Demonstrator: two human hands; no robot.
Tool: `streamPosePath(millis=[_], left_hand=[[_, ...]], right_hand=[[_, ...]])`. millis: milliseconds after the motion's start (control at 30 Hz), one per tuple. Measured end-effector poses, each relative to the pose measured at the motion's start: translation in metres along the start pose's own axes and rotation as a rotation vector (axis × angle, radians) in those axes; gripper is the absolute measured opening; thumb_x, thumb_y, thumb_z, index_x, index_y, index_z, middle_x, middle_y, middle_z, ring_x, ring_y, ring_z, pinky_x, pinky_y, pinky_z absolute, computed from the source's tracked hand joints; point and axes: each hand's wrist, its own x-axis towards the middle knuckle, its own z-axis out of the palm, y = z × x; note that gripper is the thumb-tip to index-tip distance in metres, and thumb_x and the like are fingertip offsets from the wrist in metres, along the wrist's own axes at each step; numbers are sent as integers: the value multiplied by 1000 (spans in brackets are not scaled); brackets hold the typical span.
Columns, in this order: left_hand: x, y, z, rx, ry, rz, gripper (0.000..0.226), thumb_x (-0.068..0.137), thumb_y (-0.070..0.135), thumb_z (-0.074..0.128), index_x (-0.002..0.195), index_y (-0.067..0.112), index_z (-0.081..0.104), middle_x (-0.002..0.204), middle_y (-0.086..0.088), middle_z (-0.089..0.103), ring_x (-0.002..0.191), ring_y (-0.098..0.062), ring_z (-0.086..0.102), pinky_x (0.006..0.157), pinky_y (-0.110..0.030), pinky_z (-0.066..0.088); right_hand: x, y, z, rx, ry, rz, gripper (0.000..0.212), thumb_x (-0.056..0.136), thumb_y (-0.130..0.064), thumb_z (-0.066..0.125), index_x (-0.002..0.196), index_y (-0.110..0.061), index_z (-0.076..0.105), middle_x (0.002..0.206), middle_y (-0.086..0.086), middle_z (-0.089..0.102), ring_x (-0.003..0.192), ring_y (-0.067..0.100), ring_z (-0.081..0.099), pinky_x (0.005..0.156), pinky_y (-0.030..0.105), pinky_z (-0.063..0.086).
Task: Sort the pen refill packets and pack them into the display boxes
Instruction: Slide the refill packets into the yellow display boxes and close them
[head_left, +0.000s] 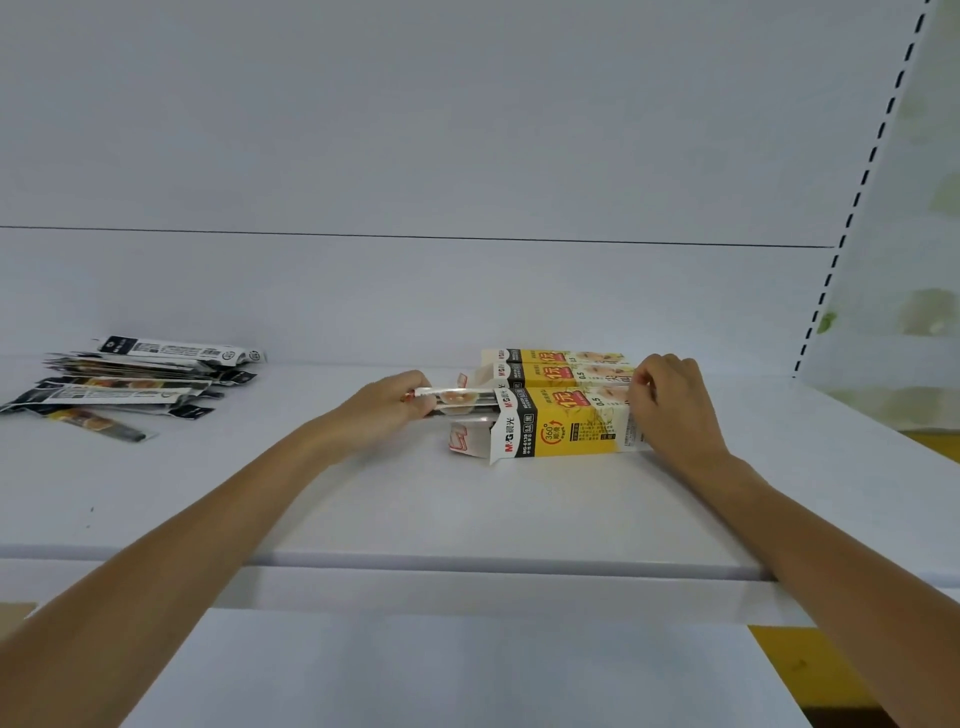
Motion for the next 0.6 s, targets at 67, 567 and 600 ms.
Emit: streamPosePath(millis=[67,567,600], left_hand=[[-3,-3,-3,64,66,70,10,97,20,45,91,16,52,78,4,46,72,-14,41,62,-25,28],[12,38,54,526,229,270,16,93,22,48,103,9,43,107,-8,53,95,-28,50,69,-28,25],[13,40,54,512,212,257,18,93,23,49,102,10,44,108,-8,55,96,-27,51,70,-28,27]], right_hand=[[0,1,0,-4,2,6,13,89,-3,44,81,2,52,81,12,52,84,23,39,64,29,29],[-2,-4,-4,-14,-42,-20,13,90,-2,42,83,3,52,84,15,53,86,26,39,67,27,27],[-3,-5,-4,-24,-47,-9,13,91,-4,41,84,1,51,86,12,52,87,25,39,67,28,28]])
